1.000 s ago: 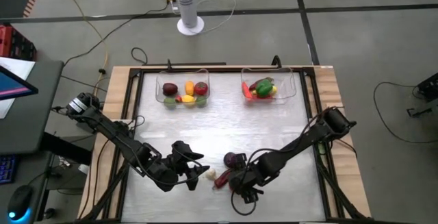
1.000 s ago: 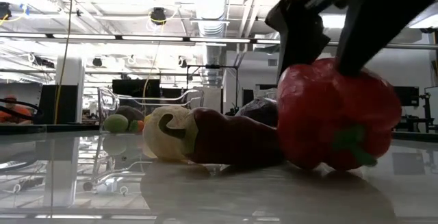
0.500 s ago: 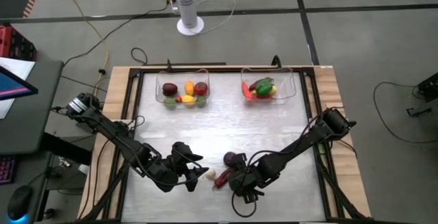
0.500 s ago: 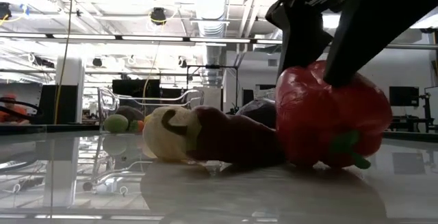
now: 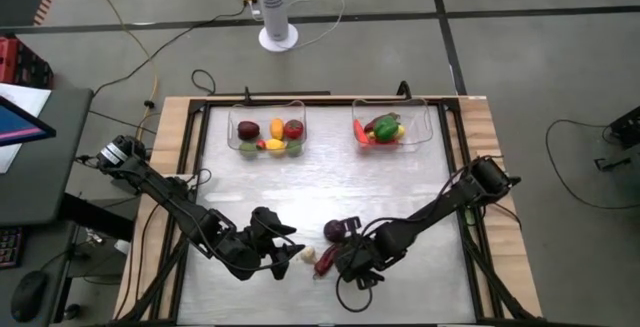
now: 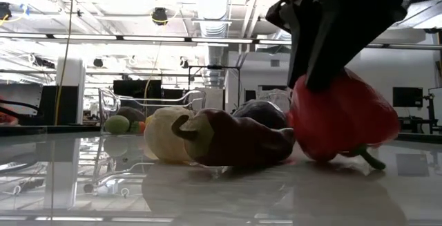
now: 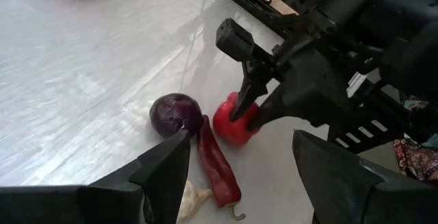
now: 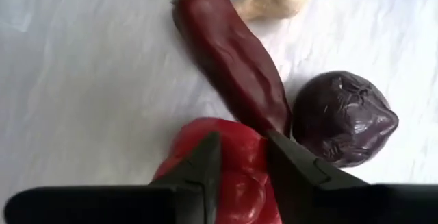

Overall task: Sort produce into baskets
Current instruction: Put the red bell pepper into the right transparent bin

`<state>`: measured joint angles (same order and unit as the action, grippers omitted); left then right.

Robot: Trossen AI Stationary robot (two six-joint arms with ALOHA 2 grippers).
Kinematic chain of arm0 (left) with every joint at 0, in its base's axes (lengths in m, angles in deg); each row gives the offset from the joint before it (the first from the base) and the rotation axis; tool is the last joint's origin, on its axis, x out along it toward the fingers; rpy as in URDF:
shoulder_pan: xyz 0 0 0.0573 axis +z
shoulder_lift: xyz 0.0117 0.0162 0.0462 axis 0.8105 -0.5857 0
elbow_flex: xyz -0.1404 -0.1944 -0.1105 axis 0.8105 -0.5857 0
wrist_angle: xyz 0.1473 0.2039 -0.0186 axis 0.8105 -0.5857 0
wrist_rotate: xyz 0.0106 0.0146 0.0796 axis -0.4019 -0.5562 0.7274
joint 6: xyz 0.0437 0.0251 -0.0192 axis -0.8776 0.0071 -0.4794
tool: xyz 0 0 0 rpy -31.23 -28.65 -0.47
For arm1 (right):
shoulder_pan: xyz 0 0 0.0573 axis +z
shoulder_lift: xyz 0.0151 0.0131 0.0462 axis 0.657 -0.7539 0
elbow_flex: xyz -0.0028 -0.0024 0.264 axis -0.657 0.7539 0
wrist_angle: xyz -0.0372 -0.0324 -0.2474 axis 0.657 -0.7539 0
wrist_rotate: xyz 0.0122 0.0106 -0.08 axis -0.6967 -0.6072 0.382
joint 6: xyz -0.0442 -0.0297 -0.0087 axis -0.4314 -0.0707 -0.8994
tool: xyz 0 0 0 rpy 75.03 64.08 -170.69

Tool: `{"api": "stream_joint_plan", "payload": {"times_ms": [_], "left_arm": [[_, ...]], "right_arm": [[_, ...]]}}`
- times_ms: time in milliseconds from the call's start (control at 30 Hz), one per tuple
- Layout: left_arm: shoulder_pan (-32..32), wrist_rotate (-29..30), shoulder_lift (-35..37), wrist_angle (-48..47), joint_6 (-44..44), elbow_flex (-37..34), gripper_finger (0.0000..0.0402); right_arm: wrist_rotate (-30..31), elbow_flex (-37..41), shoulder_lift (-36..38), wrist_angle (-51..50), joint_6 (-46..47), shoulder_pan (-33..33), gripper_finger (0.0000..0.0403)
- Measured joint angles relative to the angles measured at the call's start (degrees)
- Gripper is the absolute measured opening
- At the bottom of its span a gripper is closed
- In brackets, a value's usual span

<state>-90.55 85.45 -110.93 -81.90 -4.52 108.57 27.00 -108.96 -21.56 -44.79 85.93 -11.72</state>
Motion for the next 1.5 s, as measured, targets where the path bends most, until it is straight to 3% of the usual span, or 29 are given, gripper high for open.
{"api": "stream_joint_plan", "payload": {"times_ms": [167,533,800,1100,1400,1500], "left_arm": [[0.0,0.0,0.0,0.0,0.0,0.0,0.0245],[0.0,0.1,0.0,0.0,0.2,0.0,0.0245],[-0.3,0.1,0.0,-0.2,0.6,0.0,0.0245],[-0.2,0.8,0.0,-1.2,0.0,0.0,0.0245],[-0.4,-0.7,0.0,-1.3,1.5,0.0,0.0245],[-0.4,-0.8,0.0,-1.7,2.0,0.0,0.0245]], "right_arm": [[-0.1,0.0,0.2,-1.9,1.9,-1.9,0.0137],[-0.4,-8.4,0.4,-12.5,2.4,-4.5,0.0255],[-3.9,-13.3,0.6,-24.4,13.5,-2.9,0.0310],[-1.7,-9.2,0.6,-21.0,18.8,-1.1,0.0356],[-1.7,-1.0,0.5,-10.4,18.0,-4.3,0.0353],[-4.7,1.8,0.6,-7.5,17.9,-5.2,0.0348]]}}
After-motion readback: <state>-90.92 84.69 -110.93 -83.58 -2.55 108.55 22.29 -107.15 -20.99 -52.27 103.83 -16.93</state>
